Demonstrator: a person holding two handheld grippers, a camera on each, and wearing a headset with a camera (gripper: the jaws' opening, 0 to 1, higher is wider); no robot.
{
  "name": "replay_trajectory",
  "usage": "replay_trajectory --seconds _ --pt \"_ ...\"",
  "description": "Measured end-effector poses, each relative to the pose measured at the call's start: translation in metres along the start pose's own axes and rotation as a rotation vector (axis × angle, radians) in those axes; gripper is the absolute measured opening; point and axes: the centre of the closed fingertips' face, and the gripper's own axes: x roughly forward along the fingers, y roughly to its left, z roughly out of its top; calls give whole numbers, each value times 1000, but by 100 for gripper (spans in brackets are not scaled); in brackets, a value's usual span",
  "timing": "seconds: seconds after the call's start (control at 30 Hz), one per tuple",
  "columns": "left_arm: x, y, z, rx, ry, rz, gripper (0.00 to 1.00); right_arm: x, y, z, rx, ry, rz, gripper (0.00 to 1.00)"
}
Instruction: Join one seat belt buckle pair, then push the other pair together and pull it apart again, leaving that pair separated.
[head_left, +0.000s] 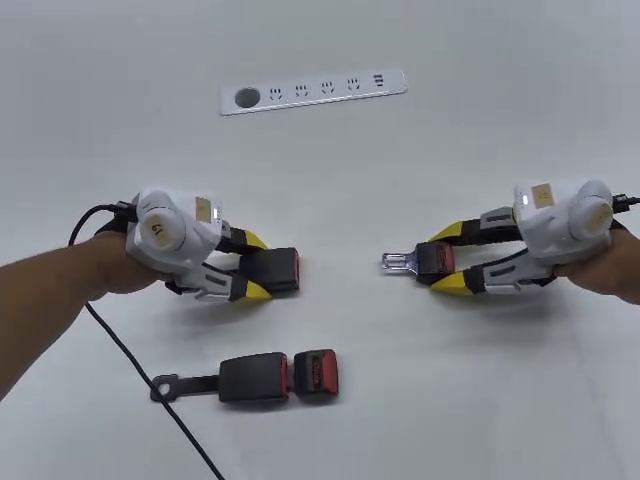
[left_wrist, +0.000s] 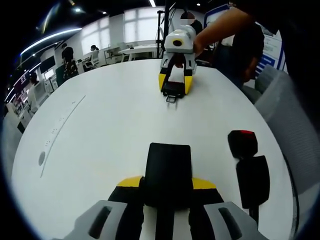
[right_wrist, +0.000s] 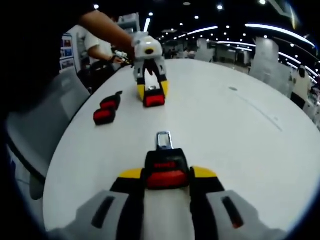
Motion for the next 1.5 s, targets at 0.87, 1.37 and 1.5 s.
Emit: replay_trajectory --seconds 0.87,1.37,1.5 --pt "0 2 -2 -12 3 -6 35 35 11 29 3 -77 41 35" --pt "0 3 -3 -9 5 -12 35 66 14 50 16 -109 50 35" --pt "0 3 -3 -9 6 -12 35 75 13 57 13 -120 56 35"
